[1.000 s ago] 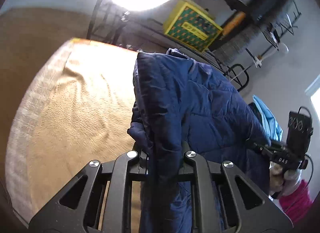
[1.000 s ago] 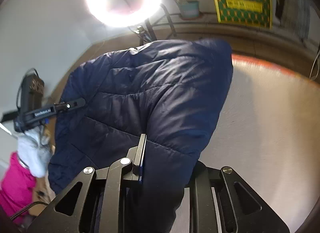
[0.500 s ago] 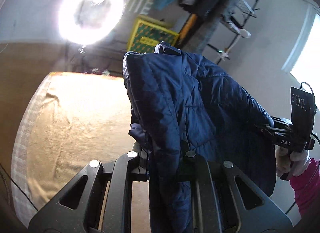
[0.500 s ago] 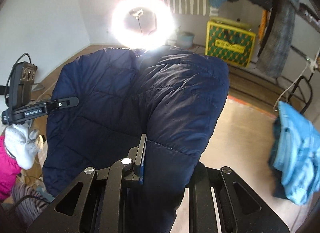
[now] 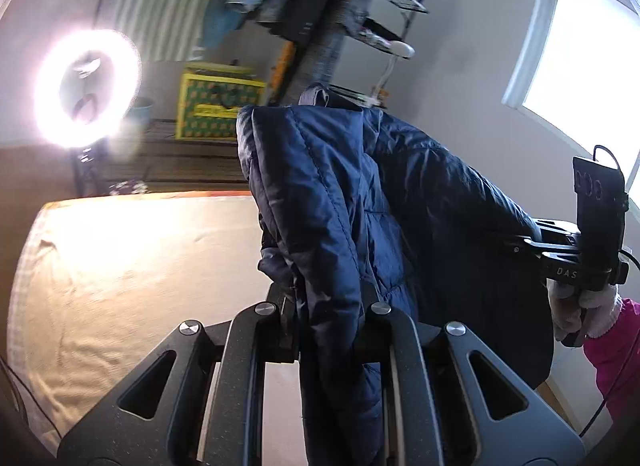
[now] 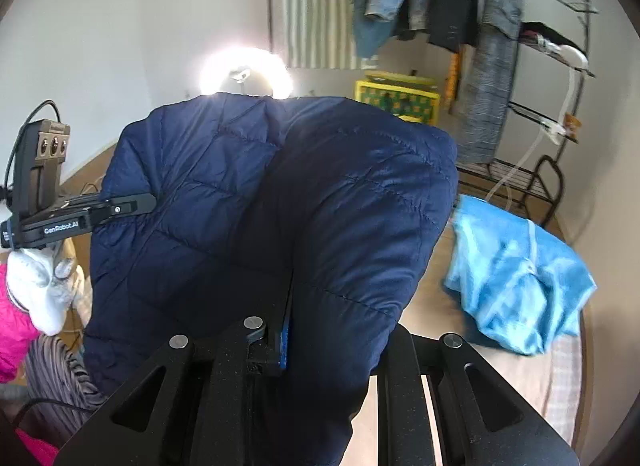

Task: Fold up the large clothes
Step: 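Lift the folded jacket with both grippers and carry it toward the light-blue garment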

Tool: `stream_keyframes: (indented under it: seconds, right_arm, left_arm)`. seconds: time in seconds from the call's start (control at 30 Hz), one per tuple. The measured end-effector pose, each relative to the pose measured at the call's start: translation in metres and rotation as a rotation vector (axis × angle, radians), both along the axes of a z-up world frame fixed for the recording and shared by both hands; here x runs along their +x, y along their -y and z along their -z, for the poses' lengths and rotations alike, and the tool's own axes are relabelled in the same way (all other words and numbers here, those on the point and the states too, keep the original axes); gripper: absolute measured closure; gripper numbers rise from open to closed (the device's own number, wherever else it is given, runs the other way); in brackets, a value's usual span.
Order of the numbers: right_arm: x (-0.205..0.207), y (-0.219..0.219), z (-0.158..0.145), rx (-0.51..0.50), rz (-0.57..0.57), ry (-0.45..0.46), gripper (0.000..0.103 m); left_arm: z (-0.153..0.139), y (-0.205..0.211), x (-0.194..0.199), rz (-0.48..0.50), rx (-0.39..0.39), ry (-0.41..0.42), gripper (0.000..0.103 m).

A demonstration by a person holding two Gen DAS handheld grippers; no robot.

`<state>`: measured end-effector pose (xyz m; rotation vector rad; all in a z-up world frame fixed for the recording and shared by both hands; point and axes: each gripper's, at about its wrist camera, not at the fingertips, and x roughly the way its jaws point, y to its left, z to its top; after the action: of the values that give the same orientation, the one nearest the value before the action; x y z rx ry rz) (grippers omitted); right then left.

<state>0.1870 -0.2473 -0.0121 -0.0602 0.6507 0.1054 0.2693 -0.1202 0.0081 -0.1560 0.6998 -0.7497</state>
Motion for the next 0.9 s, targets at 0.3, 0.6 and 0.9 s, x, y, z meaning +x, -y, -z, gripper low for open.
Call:
stream_keyframes:
  seconds: [0.3,0.6,0.9]
  right_arm:
    - [-0.041,0.064,-0.005,0.0,0.108,0.012,0.087]
    - [-0.071,0.122,0.005,-0.024,0.211,-0.016,0.087]
    - [-0.061,0.188,0.001,-0.052,0.288,0.004,0.088]
  left_arm:
    - [0.0,0.09,-0.004,0.114,0.001,-0.002,0.09]
    - [0.023,0.181,0.006,0.228,0.011,-0.037,0.09]
    - [0.025,0.264,0.048,0.264,-0.017,-0.035,0.091]
